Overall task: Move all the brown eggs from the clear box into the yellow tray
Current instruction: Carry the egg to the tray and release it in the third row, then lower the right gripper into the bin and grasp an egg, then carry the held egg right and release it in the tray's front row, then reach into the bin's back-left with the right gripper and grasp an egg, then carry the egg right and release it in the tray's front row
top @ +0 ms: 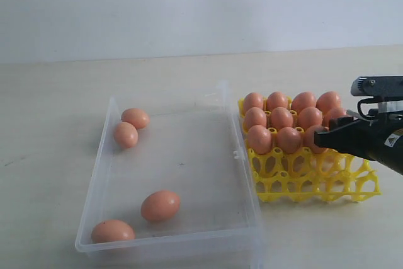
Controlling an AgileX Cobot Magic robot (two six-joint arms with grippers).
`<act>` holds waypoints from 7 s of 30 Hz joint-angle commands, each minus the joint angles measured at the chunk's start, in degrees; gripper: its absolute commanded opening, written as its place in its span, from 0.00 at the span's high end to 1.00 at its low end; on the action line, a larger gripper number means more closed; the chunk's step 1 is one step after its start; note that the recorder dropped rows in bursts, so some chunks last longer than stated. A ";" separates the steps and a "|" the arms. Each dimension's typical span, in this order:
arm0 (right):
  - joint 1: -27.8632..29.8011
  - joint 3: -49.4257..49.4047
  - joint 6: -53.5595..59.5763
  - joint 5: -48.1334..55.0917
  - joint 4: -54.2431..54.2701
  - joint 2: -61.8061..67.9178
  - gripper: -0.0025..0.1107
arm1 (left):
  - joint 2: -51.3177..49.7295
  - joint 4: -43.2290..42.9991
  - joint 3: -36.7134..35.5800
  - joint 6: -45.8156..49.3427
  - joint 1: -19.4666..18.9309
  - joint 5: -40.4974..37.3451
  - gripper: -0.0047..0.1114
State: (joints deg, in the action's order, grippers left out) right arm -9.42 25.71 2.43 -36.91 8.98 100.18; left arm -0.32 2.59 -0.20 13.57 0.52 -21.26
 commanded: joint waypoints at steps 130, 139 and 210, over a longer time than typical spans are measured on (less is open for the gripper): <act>-21.58 -1.07 -3.59 -2.88 -5.03 -8.82 0.71 | 0.32 0.25 0.20 -0.02 0.14 0.53 0.96; -29.23 35.16 4.71 60.63 -17.24 -11.58 0.98 | 0.32 0.25 0.20 -0.02 0.14 0.53 0.96; -27.91 53.01 -5.43 78.51 -24.59 6.91 0.98 | 0.32 0.25 0.20 -0.02 0.14 0.53 0.96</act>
State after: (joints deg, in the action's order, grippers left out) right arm -38.70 87.29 -0.65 42.38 -10.12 113.95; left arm -0.32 2.59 -0.20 13.57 0.52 -21.26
